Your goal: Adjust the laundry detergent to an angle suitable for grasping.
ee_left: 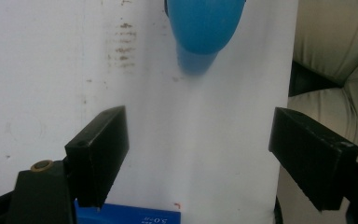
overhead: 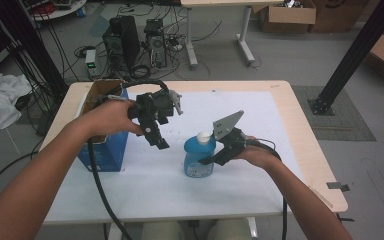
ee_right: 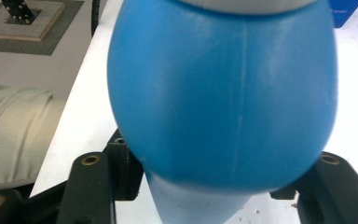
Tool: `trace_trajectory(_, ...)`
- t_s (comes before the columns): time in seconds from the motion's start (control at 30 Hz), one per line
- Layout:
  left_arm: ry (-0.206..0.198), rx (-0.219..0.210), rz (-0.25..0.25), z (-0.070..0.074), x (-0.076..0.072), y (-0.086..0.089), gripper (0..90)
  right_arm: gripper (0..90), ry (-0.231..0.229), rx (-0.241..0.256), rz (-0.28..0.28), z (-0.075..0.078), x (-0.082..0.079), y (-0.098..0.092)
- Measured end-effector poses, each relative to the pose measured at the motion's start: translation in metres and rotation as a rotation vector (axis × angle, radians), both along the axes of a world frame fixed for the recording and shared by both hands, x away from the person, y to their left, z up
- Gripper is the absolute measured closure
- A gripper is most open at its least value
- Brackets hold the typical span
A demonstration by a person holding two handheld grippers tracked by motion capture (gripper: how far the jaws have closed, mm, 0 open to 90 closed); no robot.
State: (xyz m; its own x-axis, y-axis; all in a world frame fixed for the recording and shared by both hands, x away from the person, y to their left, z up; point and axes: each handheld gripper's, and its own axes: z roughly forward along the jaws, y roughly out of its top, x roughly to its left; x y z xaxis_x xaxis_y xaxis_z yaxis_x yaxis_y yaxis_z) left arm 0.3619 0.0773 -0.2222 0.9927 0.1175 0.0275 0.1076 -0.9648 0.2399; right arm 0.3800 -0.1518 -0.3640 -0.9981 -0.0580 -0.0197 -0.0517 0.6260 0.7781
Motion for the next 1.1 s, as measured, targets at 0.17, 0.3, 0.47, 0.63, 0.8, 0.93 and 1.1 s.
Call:
trace_trajectory(0.17,-0.001,-0.001,-0.001,0.0002,-0.0001,-0.0002,20.7,36.4,-0.002,0.000,-0.014,0.0006,0.0001,-0.0018)
trace_trajectory(0.3,0.001,-0.002,0.002,0.0000,0.0001,0.0001,20.7,36.3,-0.002,-0.002,-0.010,0.0005,-0.0004,-0.0016)
trace_trajectory(0.47,0.000,-0.004,0.006,0.0004,-0.0002,0.0009,20.7,34.3,0.001,-0.006,-0.010,0.0000,-0.0012,-0.0003)
trace_trajectory(0.63,0.001,-0.001,0.006,0.0006,-0.0002,0.0013,20.7,31.2,0.010,-0.005,-0.012,-0.0005,-0.0015,0.0000)
trace_trajectory(0.8,-0.002,0.002,0.005,0.0005,-0.0006,0.0007,20.9,28.1,0.016,0.001,-0.022,0.0002,-0.0019,-0.0007)
trace_trajectory(0.93,-0.003,0.000,0.005,0.0005,-0.0005,0.0004,20.9,26.6,0.018,0.002,-0.034,0.0010,-0.0019,-0.0025)
trace_trajectory(1.1,-0.002,0.003,0.007,0.0008,-0.0004,0.0001,20.9,24.8,0.018,0.012,-0.047,0.0032,-0.0023,-0.0054)
